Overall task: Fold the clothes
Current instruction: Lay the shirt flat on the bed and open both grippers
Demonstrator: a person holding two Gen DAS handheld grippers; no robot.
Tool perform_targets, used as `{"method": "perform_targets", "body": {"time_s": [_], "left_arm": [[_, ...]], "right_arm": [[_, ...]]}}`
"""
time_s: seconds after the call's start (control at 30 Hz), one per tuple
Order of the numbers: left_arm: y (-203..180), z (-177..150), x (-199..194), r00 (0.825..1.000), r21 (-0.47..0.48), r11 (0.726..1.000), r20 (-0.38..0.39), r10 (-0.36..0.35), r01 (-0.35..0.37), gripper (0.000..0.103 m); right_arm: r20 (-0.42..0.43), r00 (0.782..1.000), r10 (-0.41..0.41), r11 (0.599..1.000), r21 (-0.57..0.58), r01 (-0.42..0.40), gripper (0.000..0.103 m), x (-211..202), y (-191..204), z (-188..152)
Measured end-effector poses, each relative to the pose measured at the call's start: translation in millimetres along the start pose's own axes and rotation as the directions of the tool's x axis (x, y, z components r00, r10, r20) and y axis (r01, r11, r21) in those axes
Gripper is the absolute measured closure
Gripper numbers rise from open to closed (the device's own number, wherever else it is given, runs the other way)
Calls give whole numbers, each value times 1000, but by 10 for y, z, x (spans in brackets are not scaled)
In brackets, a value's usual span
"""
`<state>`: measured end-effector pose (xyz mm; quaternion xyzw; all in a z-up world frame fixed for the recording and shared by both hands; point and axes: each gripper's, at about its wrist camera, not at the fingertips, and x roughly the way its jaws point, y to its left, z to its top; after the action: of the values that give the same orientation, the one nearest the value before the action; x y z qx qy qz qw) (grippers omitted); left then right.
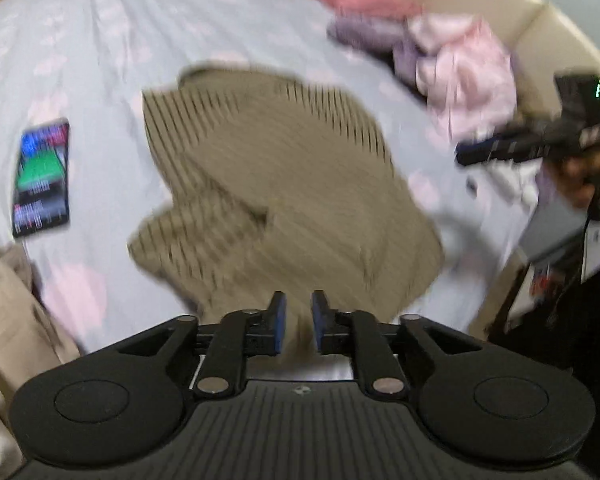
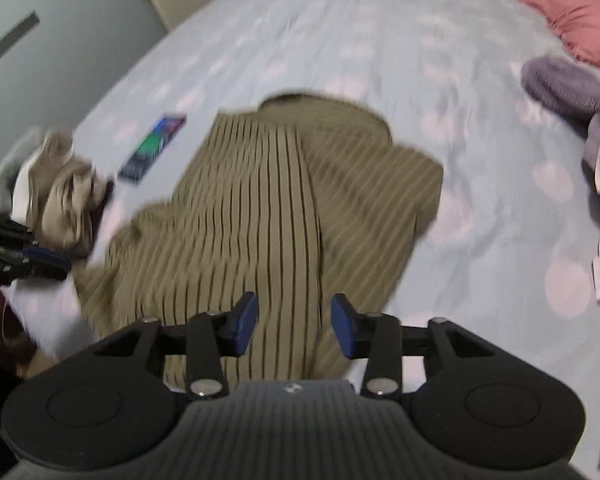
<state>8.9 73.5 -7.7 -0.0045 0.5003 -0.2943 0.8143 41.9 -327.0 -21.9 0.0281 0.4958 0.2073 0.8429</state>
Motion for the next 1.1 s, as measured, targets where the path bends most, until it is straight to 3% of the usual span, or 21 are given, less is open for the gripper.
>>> {"method": "perform_targets", "body": {"time_s": [0.07, 0.13, 0.23, 0.3, 0.5, 0.57, 0.6, 0.63, 0.67, 0.7, 0.93, 1.0, 1.1], "left_arm": [[13, 164, 37, 999, -26, 999, 47, 24, -23, 70], [28, 277, 181, 998, -43, 999, 49, 33, -31, 70], [18, 294, 421, 1000, -39, 999, 0, 21, -21, 70], [11, 305, 581, 999, -36, 999, -32, 13, -14, 69], [-10, 339, 1062, 992, -30, 1000, -129, -10, 6, 68], [-16, 350, 1222, 987, -28, 1000, -161, -18, 13, 68], [-20, 356, 1303, 984, -28, 999, -177, -21, 17, 71], [-29, 358, 1308, 983, -32, 999, -179, -42, 37, 75], [-41, 358, 1279, 982, -38, 997, -174, -70, 64, 80], [-53, 359, 1251, 981, -44, 995, -169, -98, 92, 81], [-48, 269, 854, 982, 1, 991, -129, -135, 137, 81], [50, 250, 670, 990, -9, 994, -95, -107, 106, 81], [244, 208, 395, 997, -49, 997, -43, -69, 66, 81]], "right_arm": [[22, 1000, -6, 1000, 10, 6, 58, 52, 80, 157], [16, 1000, -9, 1000, 14, 8, 58, 164, 168, 267], [1, 1000, -20, 1000, 9, 20, 58, 378, 273, 356], [-10, 999, -33, 999, -4, 33, 50, 515, 306, 374], [-36, 997, -65, 998, -30, 64, 44, 915, 345, 423], [-50, 996, -74, 997, -28, 72, 44, 1035, 334, 429], [-61, 995, -75, 997, -24, 74, 49, 1087, 324, 429], [-72, 996, -55, 998, -15, 54, 59, 1098, 321, 438], [-82, 996, -29, 1000, -5, 29, 94, 1097, 320, 449], [-91, 996, -3, 1000, 6, 3, 101, 1097, 319, 460], [-14, 979, 205, 977, -51, -205, 101, 544, 485, 486], [-9, 959, 283, 951, -127, -282, 101, 323, 600, 413], [-68, 915, 397, 892, -209, -402, 101, 135, 757, 215]]}}
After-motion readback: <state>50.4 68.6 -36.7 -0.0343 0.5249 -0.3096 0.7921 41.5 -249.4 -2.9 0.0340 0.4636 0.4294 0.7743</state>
